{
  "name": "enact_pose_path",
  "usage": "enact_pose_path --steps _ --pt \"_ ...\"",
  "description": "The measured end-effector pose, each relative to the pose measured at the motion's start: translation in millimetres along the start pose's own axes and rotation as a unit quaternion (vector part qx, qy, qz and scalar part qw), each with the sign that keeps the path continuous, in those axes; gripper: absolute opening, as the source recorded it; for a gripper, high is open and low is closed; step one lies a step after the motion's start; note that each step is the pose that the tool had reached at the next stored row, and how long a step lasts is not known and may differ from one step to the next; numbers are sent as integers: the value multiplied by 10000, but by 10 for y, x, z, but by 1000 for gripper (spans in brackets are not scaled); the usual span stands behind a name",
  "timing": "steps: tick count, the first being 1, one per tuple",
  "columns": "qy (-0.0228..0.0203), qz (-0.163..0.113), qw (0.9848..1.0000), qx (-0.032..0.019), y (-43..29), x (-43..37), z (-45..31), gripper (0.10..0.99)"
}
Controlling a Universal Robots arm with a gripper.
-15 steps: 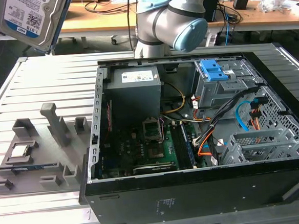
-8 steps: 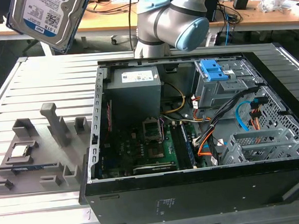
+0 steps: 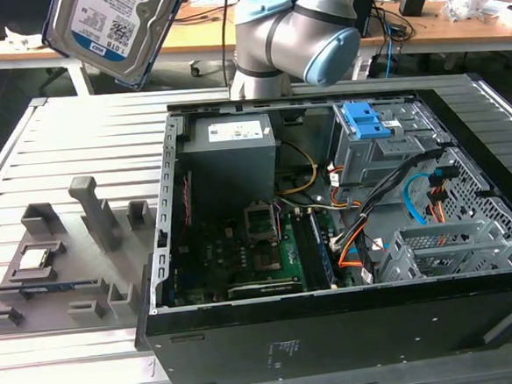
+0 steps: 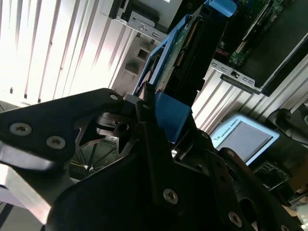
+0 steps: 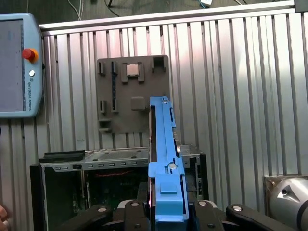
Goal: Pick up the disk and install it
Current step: 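Pick up the disk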
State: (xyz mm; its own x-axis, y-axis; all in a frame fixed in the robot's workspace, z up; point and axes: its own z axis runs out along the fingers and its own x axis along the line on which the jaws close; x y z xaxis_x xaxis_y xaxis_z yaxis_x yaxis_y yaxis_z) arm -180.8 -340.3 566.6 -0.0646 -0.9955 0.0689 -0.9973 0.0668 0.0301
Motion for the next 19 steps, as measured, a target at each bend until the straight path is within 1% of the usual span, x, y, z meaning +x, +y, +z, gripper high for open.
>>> enact_pose_path --steps 2,6,7,13,15,17,18,19 --pt "0 -1 10000 0 -85 -5 -3 369" --pt "0 0 10000 -1 -194 -13 -6 369" --pt "0 -1 10000 -1 -250 -16 -9 369" --pt "0 0 10000 -3 -447 -29 -15 369" --pt "0 -1 10000 -4 -548 -35 -19 369" --pt "0 0 10000 -4 -618 -40 -21 369" --pt "0 -1 10000 -4 -675 -43 -23 369" --pt "0 -1 10000 -5 -713 -46 -25 369"
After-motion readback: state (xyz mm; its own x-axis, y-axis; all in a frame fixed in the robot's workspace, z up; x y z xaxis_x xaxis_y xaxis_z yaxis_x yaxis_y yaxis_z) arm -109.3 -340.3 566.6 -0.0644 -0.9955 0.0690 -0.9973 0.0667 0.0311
